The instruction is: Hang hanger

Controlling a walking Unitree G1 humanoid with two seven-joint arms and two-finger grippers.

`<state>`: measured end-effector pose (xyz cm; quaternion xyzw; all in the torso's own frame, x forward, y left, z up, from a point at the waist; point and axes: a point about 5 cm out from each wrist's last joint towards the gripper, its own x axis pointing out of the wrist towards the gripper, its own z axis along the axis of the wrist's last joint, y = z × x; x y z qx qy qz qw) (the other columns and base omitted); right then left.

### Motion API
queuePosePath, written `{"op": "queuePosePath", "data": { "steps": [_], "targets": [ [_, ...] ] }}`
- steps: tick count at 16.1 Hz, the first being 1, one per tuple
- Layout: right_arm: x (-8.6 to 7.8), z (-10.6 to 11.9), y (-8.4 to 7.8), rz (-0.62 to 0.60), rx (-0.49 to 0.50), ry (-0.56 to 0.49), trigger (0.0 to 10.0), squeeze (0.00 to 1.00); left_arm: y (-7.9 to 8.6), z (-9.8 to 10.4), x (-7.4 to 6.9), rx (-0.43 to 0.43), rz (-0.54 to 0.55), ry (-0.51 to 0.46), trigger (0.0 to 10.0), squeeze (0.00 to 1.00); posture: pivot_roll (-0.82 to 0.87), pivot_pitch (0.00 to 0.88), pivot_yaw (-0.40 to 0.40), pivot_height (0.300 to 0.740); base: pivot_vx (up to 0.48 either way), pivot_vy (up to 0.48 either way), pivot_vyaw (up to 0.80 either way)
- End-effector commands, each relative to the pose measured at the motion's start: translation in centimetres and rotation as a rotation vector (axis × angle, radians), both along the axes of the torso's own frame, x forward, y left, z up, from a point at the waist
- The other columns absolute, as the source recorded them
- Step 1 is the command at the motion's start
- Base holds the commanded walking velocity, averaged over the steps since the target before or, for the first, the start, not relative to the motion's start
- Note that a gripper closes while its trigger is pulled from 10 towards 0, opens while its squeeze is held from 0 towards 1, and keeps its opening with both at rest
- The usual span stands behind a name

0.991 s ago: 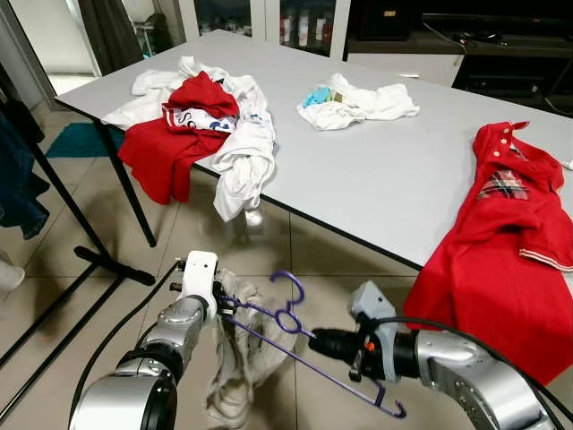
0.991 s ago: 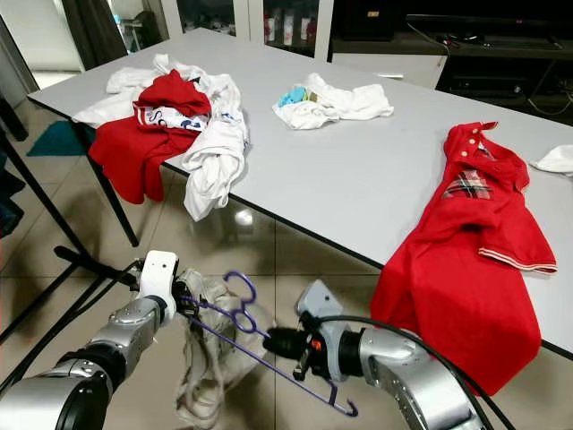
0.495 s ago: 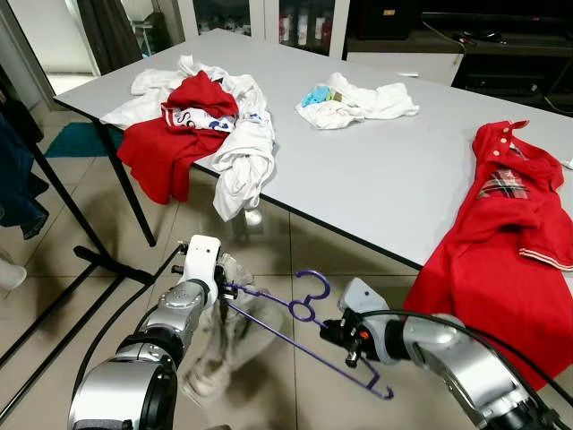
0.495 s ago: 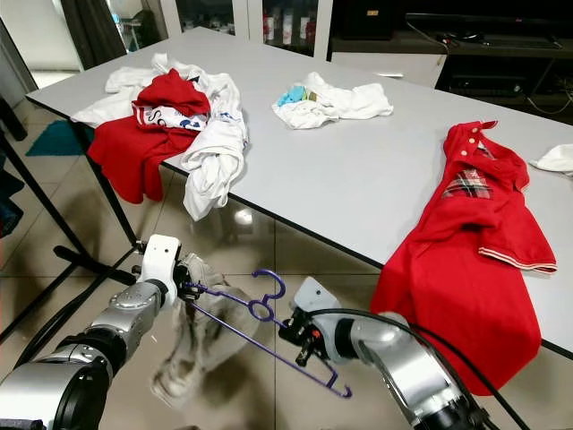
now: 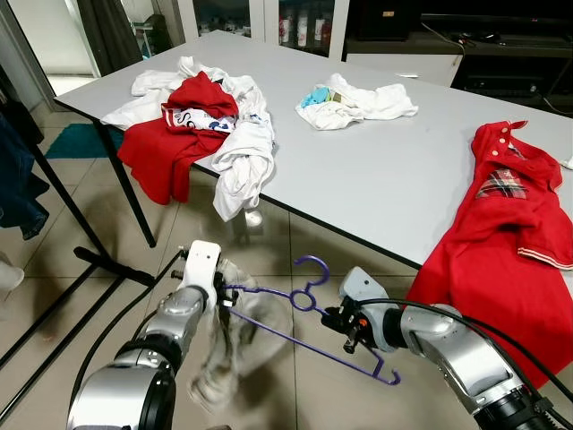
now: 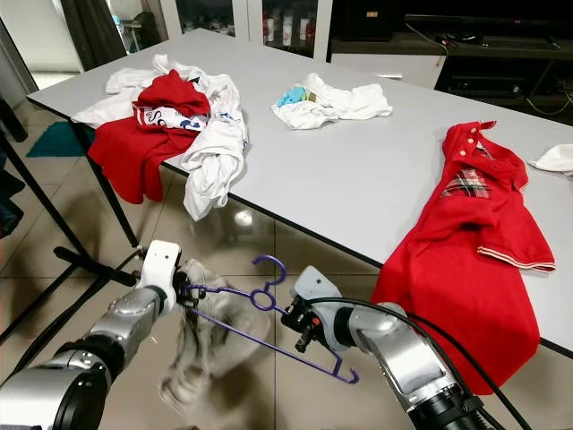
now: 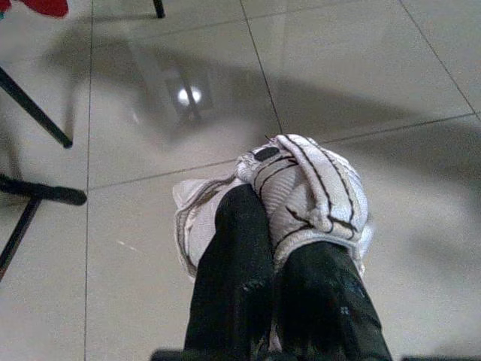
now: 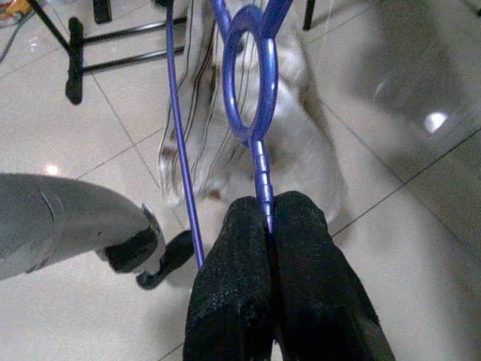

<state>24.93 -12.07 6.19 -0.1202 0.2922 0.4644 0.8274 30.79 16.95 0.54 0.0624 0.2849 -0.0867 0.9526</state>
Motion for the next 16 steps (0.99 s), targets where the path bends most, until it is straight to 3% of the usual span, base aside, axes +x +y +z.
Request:
{"op": "queuePosePath", "data": {
  "steps": [1,4,9,16],
  "targets": [
    [0.6,2.1,2.7,0.071,0.093,-0.073,10.0,0.0,-3.0,0.6,0.5,-0.057,-0.12,-0.04,10.0,0.0,-0.13,0.0,0.046,0.74,0.0,0.0,0.0],
    [0.9,2.7,3.3,0.062,0.133,-0.074,10.0,0.0,-3.4,0.6,0.5,-0.062,-0.126,-0.04,10.0,0.0,-0.12,0.0,0.043,0.74,0.0,0.0,0.0],
    [0.7,2.5,2.6,0.031,0.148,-0.039,10.0,0.0,-2.8,0.4,0.3,-0.056,-0.107,-0.038,10.0,0.0,-0.12,0.0,0.041,0.74,0.0,0.0,0.0],
    [-2.0,2.1,1.7,0.104,0.183,0.056,10.0,0.0,-1.5,1.0,0.8,-0.039,-0.056,-0.061,10.0,0.0,-0.12,0.0,0.037,0.74,0.0,0.0,0.0]
  ]
}}
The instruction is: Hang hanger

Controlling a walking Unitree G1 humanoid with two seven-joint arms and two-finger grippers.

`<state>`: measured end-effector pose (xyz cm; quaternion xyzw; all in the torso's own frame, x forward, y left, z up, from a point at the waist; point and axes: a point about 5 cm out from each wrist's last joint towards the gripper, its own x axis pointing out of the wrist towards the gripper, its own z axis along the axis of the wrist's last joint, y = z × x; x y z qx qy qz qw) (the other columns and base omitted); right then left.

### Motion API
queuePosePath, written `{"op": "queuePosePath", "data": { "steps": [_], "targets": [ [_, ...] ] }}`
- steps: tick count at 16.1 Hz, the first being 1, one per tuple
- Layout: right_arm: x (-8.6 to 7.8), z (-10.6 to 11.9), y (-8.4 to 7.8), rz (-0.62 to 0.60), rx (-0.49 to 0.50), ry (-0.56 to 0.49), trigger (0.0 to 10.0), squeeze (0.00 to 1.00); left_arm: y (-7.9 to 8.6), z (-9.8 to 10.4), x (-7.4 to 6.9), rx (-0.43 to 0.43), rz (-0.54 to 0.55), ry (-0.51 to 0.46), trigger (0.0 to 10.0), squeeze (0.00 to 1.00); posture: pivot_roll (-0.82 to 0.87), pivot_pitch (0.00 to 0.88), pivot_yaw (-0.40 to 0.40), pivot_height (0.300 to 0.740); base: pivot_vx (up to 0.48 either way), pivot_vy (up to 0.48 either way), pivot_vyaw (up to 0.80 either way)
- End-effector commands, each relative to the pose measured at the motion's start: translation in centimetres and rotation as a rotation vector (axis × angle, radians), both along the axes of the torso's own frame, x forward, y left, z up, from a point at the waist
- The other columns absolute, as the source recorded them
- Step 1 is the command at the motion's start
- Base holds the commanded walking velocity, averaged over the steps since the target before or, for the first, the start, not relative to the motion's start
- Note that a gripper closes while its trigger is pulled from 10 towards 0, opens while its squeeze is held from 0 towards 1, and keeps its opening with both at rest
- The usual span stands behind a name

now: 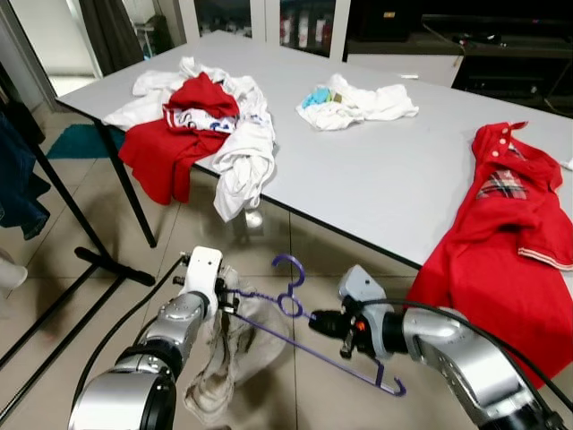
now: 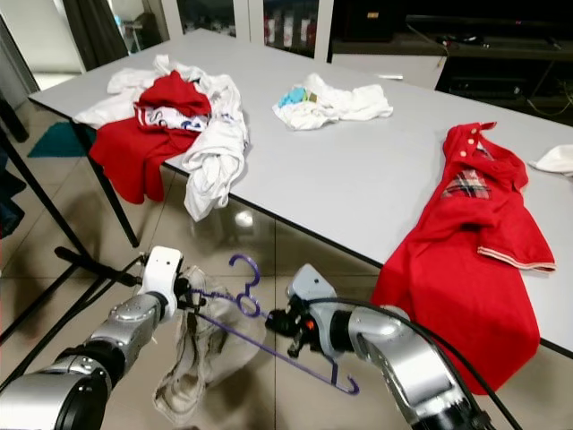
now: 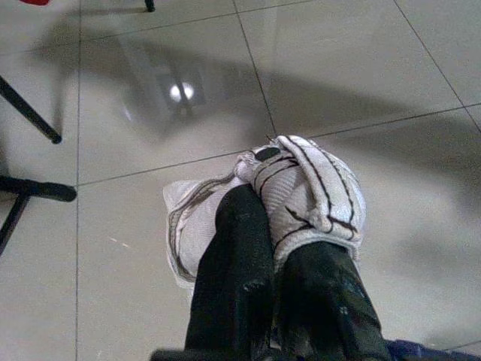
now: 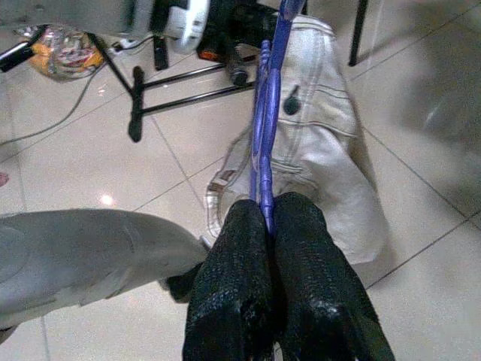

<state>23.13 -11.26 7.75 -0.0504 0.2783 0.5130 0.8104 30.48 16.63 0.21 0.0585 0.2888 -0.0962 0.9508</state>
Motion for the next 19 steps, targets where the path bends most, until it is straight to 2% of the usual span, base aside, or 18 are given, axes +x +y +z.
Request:
{"op": "queuePosePath", "data": {
  "steps": [1,4,8,10,12,14,19],
  "targets": [
    [-0.2,0.5,0.8,0.045,0.032,-0.002,10.0,0.0,-1.0,1.3,1.2,-0.025,-0.037,-0.072,10.0,0.0,-0.13,0.0,0.043,0.74,0.0,0.0,0.0],
    [0.2,-0.3,0.8,0.017,0.001,0.021,10.0,0.0,-1.0,1.6,1.4,-0.028,-0.033,-0.082,10.0,0.0,-0.13,0.0,0.043,0.74,0.0,0.0,0.0],
    [-0.3,-2.5,-0.4,0.028,-0.148,0.033,10.0,0.0,-1.0,2.0,1.7,-0.036,-0.029,-0.097,10.0,0.0,-0.12,0.0,0.041,0.74,0.0,0.0,0.0],
    [0.3,-3.3,-1.3,-0.025,-0.21,0.024,10.0,0.0,-0.8,1.9,1.6,-0.033,-0.029,-0.093,10.0,0.0,-0.12,0.0,0.041,0.74,0.0,0.0,0.0],
    [0.3,-3.3,-1.3,-0.022,-0.207,0.024,10.0,0.0,-0.8,1.8,1.6,-0.032,-0.03,-0.09,10.0,0.0,-0.12,0.0,0.044,0.74,0.0,0.0,0.0],
    [-0.2,-3.6,-1.6,0.006,-0.247,0.016,10.0,0.0,-0.9,1.9,1.6,-0.035,-0.031,-0.093,10.0,0.0,-0.12,0.0,0.041,0.74,0.0,0.0,0.0],
    [-0.4,-2.9,-1.9,-0.043,-0.21,0.015,10.0,0.0,-1.0,1.9,1.6,-0.036,-0.034,-0.093,10.0,0.0,-0.12,0.0,0.041,0.74,0.0,0.0,0.0]
  ]
}}
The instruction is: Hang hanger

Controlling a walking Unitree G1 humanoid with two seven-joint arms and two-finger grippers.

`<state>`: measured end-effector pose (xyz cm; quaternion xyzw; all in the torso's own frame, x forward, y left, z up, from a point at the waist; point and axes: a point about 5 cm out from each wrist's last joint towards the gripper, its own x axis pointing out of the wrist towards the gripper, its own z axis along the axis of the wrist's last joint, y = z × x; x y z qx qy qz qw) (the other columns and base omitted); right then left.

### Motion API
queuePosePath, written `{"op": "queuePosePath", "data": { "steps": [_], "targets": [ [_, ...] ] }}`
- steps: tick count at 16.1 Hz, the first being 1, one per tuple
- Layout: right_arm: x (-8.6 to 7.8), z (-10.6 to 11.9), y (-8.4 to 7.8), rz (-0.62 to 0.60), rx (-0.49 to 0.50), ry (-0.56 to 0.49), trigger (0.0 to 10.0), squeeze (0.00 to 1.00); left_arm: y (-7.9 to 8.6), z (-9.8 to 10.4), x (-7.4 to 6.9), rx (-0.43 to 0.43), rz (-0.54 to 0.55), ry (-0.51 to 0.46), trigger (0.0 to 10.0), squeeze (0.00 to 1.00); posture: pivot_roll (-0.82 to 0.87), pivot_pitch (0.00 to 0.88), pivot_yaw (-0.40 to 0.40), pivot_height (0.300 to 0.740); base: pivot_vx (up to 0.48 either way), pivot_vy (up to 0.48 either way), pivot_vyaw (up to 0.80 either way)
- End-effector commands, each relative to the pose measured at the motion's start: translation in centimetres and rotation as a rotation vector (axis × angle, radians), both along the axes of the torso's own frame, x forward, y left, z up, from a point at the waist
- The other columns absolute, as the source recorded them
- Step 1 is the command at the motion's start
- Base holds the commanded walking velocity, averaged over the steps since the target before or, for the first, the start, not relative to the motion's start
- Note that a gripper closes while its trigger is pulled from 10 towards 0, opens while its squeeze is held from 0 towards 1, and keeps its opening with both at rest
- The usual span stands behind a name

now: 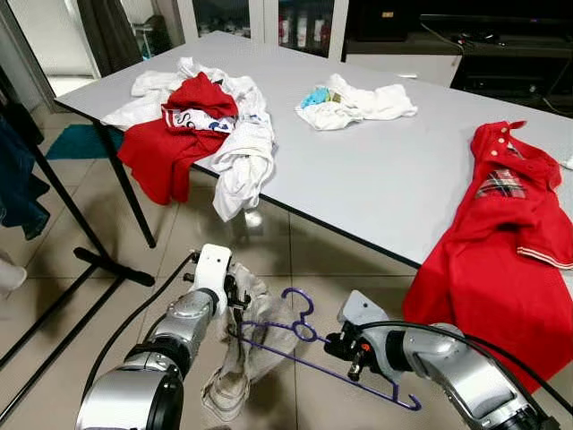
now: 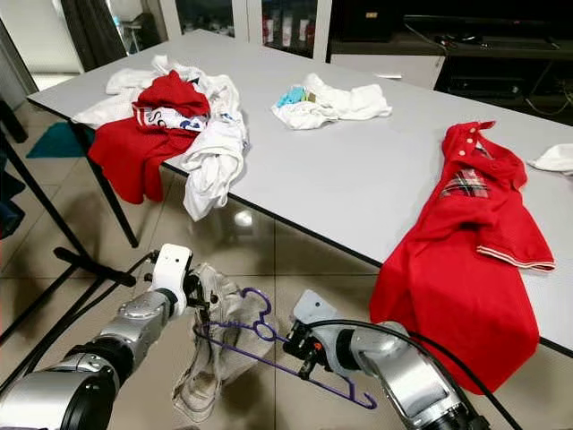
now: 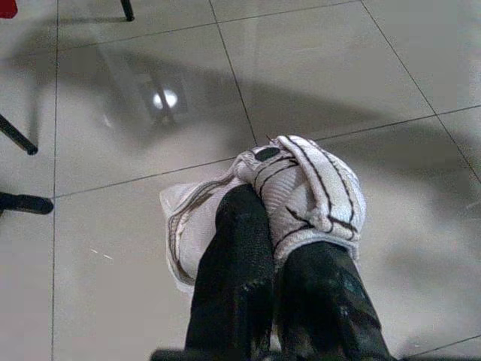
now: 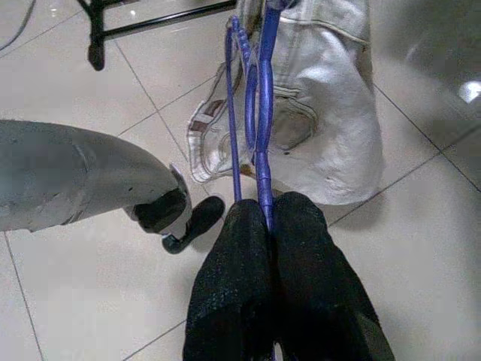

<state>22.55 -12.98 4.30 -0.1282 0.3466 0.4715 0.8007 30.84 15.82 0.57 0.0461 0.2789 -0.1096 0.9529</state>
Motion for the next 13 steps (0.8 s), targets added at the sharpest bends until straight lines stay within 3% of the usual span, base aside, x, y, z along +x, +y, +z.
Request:
{"op": "queuePosePath", "data": {
  "steps": [1,6,13],
  "targets": [
    [0.3,0.6,-0.1,-0.032,0.014,-0.023,10.0,0.0,-0.2,1.4,1.2,-0.003,-0.015,-0.075,10.0,0.0,-0.12,0.0,0.041,0.74,0.0,0.0,0.0],
    [0.1,1.4,0.0,-0.014,0.064,-0.021,10.0,0.0,-0.3,1.5,1.2,-0.003,-0.017,-0.077,10.0,0.0,-0.13,0.0,0.042,0.74,0.0,0.0,0.0],
    [-1.6,3.3,-0.1,0.028,0.206,0.008,10.0,0.0,0.1,1.6,1.3,0.006,-0.009,-0.081,10.0,0.0,-0.13,0.0,0.044,0.74,0.0,0.0,0.0]
  ]
}}
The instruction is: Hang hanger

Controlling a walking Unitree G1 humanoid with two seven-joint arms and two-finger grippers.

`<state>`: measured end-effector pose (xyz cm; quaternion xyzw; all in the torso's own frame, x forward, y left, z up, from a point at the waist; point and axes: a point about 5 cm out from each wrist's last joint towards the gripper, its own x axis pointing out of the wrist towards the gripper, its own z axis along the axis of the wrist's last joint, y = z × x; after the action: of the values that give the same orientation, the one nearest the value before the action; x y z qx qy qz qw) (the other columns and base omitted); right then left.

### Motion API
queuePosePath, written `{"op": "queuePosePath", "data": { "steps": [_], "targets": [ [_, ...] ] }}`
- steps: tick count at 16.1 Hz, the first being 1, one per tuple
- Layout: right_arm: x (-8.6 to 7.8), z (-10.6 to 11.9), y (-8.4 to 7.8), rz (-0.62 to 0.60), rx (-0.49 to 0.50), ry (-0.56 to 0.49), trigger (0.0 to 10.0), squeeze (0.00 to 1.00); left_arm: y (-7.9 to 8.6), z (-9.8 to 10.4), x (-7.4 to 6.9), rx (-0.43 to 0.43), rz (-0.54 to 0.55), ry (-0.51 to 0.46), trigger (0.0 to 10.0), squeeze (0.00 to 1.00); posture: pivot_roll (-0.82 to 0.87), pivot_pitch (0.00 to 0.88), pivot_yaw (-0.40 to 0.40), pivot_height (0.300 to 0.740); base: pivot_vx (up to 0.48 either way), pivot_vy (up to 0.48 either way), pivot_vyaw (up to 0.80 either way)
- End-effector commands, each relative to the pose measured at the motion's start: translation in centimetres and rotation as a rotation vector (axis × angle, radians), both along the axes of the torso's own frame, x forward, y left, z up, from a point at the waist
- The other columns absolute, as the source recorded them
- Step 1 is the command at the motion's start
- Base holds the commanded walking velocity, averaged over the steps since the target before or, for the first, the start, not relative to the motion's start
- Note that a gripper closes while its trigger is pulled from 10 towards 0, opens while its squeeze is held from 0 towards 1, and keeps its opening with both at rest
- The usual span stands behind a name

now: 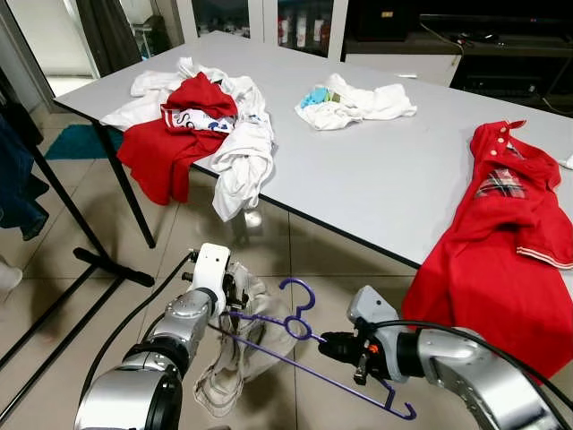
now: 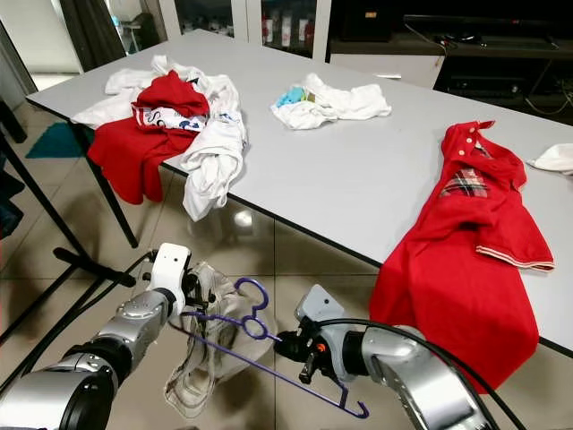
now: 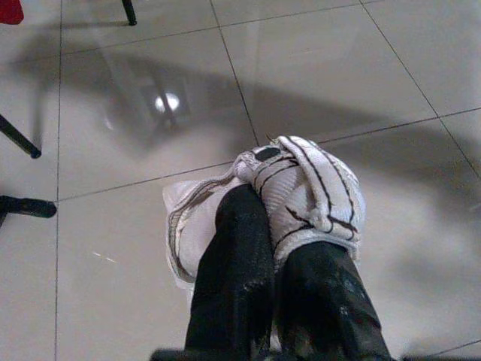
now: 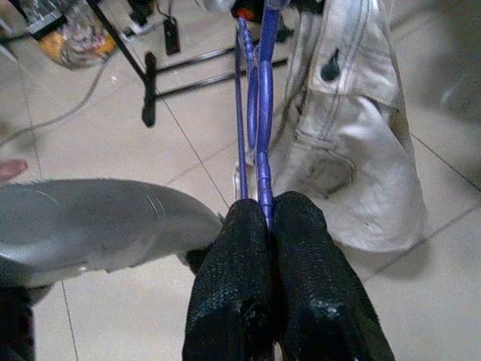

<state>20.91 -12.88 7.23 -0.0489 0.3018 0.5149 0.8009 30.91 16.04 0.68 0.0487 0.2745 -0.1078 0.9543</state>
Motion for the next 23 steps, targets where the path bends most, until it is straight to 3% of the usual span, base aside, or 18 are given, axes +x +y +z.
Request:
{"op": "queuePosePath", "data": {
  "steps": [1,7,10,23],
  "targets": [
    [0.0,0.2,-0.2,0.001,-0.006,-0.007,10.0,0.0,-0.2,1.6,1.3,0.001,-0.013,-0.072,10.0,0.0,-0.14,0.0,0.048,0.74,0.0,0.0,0.0],
    [-0.6,-0.8,-0.7,0.018,-0.062,0.025,10.0,0.0,-0.2,1.7,1.4,0.001,-0.012,-0.076,10.0,0.0,-0.13,0.0,0.047,0.74,0.0,0.0,0.0],
    [0.1,-1.7,-1.2,-0.037,-0.118,0.029,10.0,0.0,0.0,1.6,1.4,0.003,-0.009,-0.075,10.0,0.0,-0.13,0.0,0.046,0.74,0.0,0.0,0.0],
    [0.1,-1.7,-1.2,-0.037,-0.118,0.029,10.0,0.0,0.0,1.6,1.4,0.003,-0.009,-0.075,10.0,0.0,-0.13,0.0,0.046,0.74,0.0,0.0,0.0]
  ]
}}
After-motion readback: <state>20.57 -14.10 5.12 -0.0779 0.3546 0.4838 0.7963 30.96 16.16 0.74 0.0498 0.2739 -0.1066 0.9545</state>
